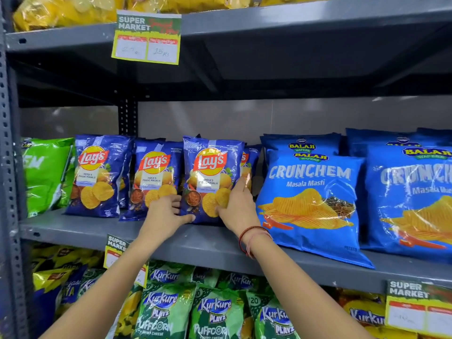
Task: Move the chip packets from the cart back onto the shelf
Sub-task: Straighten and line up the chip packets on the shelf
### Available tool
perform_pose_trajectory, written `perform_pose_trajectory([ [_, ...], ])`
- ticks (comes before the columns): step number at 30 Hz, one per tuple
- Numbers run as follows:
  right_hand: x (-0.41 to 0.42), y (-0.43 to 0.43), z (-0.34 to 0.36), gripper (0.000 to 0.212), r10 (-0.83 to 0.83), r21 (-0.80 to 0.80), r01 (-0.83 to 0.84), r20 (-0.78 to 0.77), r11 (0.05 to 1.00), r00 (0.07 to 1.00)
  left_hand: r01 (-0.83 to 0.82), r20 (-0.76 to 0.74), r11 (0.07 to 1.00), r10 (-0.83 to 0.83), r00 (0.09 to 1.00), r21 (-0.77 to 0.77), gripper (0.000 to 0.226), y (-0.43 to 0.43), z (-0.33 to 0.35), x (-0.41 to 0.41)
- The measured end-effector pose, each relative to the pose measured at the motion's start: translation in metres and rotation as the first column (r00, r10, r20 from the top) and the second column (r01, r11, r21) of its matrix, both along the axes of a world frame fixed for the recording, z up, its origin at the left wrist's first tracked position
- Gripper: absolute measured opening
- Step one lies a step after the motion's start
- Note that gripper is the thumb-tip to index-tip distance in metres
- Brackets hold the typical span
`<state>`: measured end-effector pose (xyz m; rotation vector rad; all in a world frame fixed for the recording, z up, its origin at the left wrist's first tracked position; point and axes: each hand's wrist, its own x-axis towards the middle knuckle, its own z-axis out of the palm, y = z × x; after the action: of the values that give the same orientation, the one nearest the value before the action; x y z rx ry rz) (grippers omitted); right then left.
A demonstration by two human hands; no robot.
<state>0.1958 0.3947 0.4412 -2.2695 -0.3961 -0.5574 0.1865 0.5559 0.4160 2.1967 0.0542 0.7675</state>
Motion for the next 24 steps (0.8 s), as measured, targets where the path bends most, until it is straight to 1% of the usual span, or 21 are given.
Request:
perform_pose_trajectory([
  [2, -0.01, -0.011, 0.004, 0.089, 0.019, -0.003, -0.019, 0.097, 1.0, 0.995, -0.055, 0.011, 0.996, 0.055, 0.998, 0.067, 0.071, 0.0, 0.004, -0.003],
  [3, -0.017, -0.02, 0.006, 0.087, 0.026, 0.0, -0.026, 0.162, 1.0, 0.987, -0.095, 0.045, 0.988, 0.09, 0.995, 0.118, 0.069, 0.0, 0.007, -0.006],
  [5, -0.028, -0.043, 0.01, 0.08, 0.007, 0.026, -0.016, 0.304, 1.0, 0.953, -0.183, 0.181, 0.964, 0.149, 0.972, 0.19, 0.062, -0.004, 0.018, -0.012],
  [7, -0.036, -0.073, 0.012, 0.072, -0.1, 0.077, 0.073, 0.434, 0.994, 0.895, -0.215, 0.355, 0.961, 0.142, 0.924, 0.175, 0.051, -0.017, 0.03, -0.019],
  [8, -0.038, -0.09, 0.013, 0.069, -0.187, 0.121, 0.146, 0.476, 0.982, 0.859, -0.181, 0.414, 0.972, 0.106, 0.904, 0.147, 0.045, -0.027, 0.036, -0.021],
  [10, -0.037, -0.124, 0.014, 0.067, -0.371, 0.216, 0.302, 0.476, 0.928, 0.797, -0.025, 0.453, 0.995, -0.022, 0.891, 0.096, 0.037, -0.055, 0.046, -0.024],
  [11, -0.035, -0.138, 0.013, 0.069, -0.437, 0.233, 0.37, 0.446, 0.899, 0.781, 0.069, 0.43, 0.995, -0.095, 0.898, 0.074, 0.035, -0.072, 0.047, -0.022],
  [12, -0.032, -0.151, 0.012, 0.073, -0.472, 0.226, 0.415, 0.396, 0.881, 0.788, 0.167, 0.378, 0.984, -0.175, 0.909, 0.056, 0.035, -0.09, 0.048, -0.021],
  [13, -0.03, -0.159, 0.01, 0.077, -0.478, 0.21, 0.431, 0.326, 0.878, 0.815, 0.257, 0.294, 0.966, -0.255, 0.921, 0.031, 0.038, -0.106, 0.047, -0.016],
  [15, -0.025, -0.168, 0.006, 0.087, -0.43, 0.207, 0.393, 0.181, 0.896, 0.885, 0.377, 0.086, 0.926, -0.373, 0.924, -0.029, 0.058, -0.135, 0.043, 0.0],
  [17, -0.019, -0.172, 0.004, 0.097, -0.357, 0.28, 0.326, 0.064, 0.903, 0.932, 0.42, -0.077, 0.896, -0.434, 0.898, -0.147, 0.073, -0.158, 0.04, 0.011],
  [18, -0.016, -0.173, 0.004, 0.101, -0.325, 0.331, 0.304, 0.011, 0.894, 0.946, 0.419, -0.12, 0.88, -0.452, 0.884, -0.223, 0.072, -0.166, 0.04, 0.015],
  [19, -0.011, -0.175, 0.004, 0.104, -0.289, 0.389, 0.285, -0.05, 0.876, 0.956, 0.412, -0.146, 0.862, -0.467, 0.872, -0.294, 0.064, -0.169, 0.039, 0.022],
  [20, -0.004, -0.178, 0.003, 0.107, -0.233, 0.461, 0.26, -0.116, 0.849, 0.965, 0.414, -0.163, 0.843, -0.488, 0.858, -0.344, 0.055, -0.171, 0.04, 0.025],
  [21, 0.002, -0.18, 0.003, 0.11, -0.152, 0.549, 0.231, -0.187, 0.804, 0.971, 0.41, -0.194, 0.823, -0.51, 0.838, -0.393, 0.058, -0.169, 0.04, 0.029],
  [22, 0.007, -0.183, 0.002, 0.115, -0.044, 0.64, 0.196, -0.245, 0.743, 0.969, 0.402, -0.235, 0.81, -0.529, 0.816, -0.427, 0.064, -0.167, 0.041, 0.03],
  [23, 0.012, -0.186, 0.001, 0.12, 0.082, 0.72, 0.16, -0.288, 0.675, 0.954, 0.4, -0.279, 0.797, -0.552, 0.786, -0.453, 0.081, -0.162, 0.04, 0.036],
  [24, 0.015, -0.188, 0.001, 0.121, 0.192, 0.77, 0.132, -0.315, 0.624, 0.93, 0.396, -0.31, 0.788, -0.568, 0.762, -0.471, 0.088, -0.159, 0.039, 0.037],
])
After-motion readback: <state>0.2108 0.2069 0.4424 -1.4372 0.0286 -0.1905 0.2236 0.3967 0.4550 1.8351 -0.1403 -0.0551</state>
